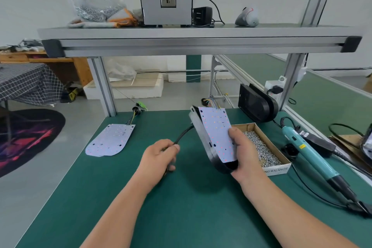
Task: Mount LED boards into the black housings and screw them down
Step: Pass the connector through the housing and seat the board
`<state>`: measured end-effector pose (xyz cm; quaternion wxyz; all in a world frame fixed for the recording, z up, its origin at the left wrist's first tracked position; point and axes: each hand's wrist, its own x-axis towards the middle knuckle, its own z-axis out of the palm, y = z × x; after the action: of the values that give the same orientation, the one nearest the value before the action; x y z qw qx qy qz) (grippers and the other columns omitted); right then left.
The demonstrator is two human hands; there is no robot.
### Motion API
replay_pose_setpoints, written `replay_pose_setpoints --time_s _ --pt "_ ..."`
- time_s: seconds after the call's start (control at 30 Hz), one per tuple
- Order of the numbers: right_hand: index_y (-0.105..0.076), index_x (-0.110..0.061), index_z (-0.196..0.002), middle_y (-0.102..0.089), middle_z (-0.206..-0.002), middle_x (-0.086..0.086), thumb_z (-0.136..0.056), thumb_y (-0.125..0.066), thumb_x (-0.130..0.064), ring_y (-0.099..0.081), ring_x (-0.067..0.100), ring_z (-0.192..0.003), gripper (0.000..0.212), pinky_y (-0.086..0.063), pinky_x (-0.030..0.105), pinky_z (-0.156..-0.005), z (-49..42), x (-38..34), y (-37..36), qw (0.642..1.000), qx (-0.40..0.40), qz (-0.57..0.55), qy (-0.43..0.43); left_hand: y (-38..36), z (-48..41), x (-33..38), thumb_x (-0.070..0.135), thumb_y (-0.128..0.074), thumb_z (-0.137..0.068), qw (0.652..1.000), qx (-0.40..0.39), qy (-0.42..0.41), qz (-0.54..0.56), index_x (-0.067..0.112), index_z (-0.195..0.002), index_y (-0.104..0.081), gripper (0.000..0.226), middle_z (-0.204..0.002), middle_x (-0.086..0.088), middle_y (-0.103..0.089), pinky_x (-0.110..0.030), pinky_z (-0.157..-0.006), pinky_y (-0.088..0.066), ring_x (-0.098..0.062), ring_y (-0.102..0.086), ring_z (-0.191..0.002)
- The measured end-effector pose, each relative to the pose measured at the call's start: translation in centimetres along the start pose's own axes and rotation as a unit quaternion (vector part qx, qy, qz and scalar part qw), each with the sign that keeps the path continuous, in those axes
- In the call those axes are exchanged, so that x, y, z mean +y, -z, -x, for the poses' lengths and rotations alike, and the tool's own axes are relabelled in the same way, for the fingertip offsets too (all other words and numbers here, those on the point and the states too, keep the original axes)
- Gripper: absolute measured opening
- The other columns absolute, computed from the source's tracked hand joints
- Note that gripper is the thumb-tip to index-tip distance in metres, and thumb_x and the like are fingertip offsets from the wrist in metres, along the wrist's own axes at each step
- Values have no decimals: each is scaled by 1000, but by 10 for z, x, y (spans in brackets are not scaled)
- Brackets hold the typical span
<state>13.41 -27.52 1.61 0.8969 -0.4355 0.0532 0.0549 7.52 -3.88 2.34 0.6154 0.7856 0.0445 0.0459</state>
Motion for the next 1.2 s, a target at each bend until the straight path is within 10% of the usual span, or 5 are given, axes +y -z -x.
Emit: replay_pose_setpoints --time_s 0.13,0.27,0.5,0.73,1.2 --pt "-59 -17 -121 -65 -115 17 -101 -58 -24 -64 32 -100 20 -51 42 -88 -1 -3 0 999 34 -41 -11 5 -7 0 14 -54 -94 901 -19 -6 432 15 -76 -75 28 -136 -13 -71 -48 -98 -57 -24 -70 -125" --pt "-63 -12 -116 -68 -108 16 -100 -59 -22 -72 30 -81 19 -57 38 -75 2 -4 -3 999 22 -28 -16 21 -12 -5 15 -64 -84 774 -66 -26 629 16 -61 -55 25 -120 -14 -74 -54 -111 -47 -31 -66 -130" --pt "-66 -18 -104 -61 -104 15 -86 -70 -30 -60 31 -94 22 -44 46 -88 13 3 -9 998 -24 59 18 18 -17 -3 45 -70 -80 976 147 -15 161 23 -76 -45 33 -61 1 -49 -34 -58 -43 -19 -42 -49" --pt "-59 -22 -82 -65 -86 4 -94 -64 -32 -64 20 -74 16 -51 31 -64 19 5 -11 986 -110 118 31 -14 -8 -5 43 -55 -81 991 -51 -52 -112 36 -100 -69 25 -79 -1 -74 -31 -64 -46 -13 -52 -59" --pt "-67 -20 -86 -67 -103 10 -100 -59 -26 -66 28 -93 17 -50 41 -84 15 7 -13 995 -94 29 35 -14 -2 -3 53 -71 -96 982 -69 33 172 -1 -116 -72 57 -121 -14 -77 -44 -93 -57 -28 -74 -112"
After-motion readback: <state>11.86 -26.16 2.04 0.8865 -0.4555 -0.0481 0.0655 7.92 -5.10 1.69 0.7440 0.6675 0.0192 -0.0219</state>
